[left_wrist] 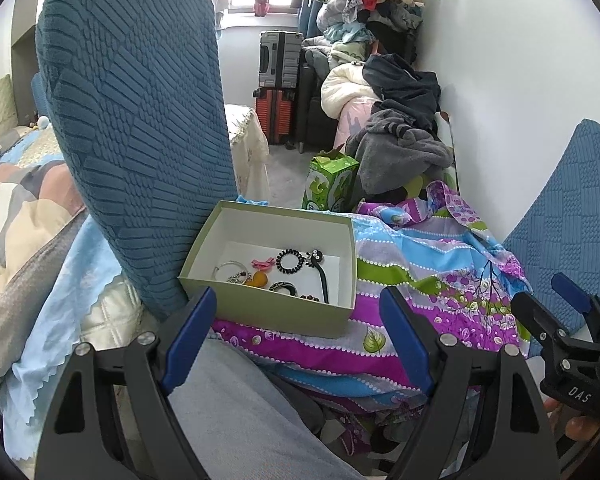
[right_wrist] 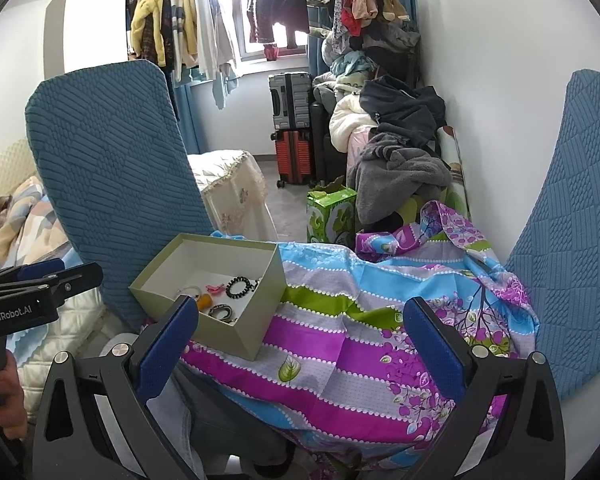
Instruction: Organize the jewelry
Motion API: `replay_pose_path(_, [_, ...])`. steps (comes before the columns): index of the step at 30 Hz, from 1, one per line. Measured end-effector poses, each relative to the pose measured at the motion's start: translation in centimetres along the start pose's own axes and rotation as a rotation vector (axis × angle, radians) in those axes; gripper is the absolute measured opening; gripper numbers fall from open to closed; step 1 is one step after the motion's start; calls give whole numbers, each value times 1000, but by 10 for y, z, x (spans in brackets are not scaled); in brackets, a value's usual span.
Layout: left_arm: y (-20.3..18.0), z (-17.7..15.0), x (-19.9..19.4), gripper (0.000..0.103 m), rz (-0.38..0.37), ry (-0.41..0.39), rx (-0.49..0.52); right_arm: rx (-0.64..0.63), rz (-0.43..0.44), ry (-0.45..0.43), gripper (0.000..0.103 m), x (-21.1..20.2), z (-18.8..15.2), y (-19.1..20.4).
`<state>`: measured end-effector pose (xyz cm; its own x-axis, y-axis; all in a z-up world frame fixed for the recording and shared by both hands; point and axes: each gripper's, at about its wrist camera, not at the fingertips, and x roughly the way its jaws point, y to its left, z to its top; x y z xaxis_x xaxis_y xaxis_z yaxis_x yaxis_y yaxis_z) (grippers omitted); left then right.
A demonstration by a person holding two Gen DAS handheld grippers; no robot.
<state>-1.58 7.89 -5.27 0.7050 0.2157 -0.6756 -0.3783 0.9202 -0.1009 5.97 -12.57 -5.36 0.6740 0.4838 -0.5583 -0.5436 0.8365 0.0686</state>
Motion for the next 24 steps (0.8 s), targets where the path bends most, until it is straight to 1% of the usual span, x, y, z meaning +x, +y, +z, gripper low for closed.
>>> replay_pose_path(18, [-5,0,-1,83,-7,0,1,-1,-5,-3,103,0,0,-2])
replay_pose_path(24, [-7,0,-1,83,-9,-1,-1,0,-7,9,103,1,0,-5])
